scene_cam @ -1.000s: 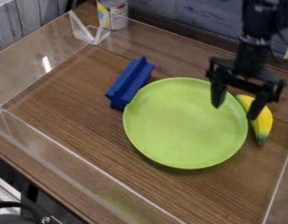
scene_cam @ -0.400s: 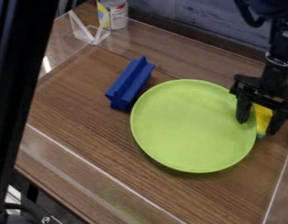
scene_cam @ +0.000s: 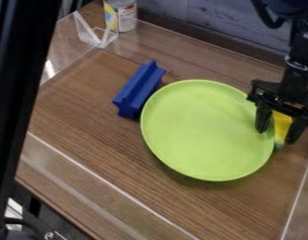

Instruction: Put the banana in the green plate

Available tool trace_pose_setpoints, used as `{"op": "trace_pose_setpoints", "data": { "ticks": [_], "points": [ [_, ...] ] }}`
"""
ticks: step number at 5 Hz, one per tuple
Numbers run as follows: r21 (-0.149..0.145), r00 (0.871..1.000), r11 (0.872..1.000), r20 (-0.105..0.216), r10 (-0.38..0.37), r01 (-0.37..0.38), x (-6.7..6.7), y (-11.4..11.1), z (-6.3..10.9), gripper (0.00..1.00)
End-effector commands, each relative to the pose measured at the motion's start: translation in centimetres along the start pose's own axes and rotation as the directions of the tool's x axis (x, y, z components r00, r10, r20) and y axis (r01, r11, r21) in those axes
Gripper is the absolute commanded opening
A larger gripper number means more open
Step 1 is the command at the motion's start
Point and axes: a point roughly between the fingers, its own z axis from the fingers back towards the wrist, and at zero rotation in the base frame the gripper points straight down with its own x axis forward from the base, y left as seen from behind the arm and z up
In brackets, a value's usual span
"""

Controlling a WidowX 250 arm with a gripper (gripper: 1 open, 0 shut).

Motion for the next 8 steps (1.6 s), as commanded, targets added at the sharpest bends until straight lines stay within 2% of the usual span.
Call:
{"op": "trace_pose_setpoints", "data": {
  "ticks": [1,4,8],
  "points": [
    [-0.02,0.997,0.999,0.067,-0.034,0.035,0.5,0.0,1.8,0.0],
    [-0.038,0.996,0.998,0.072,-0.048,0.051,0.0,0.4,2.2,0.0],
    [-0.07,0.993,0.993,0.086,-0.085,0.091,-0.7,0.7,3.6,0.0]
  ]
}}
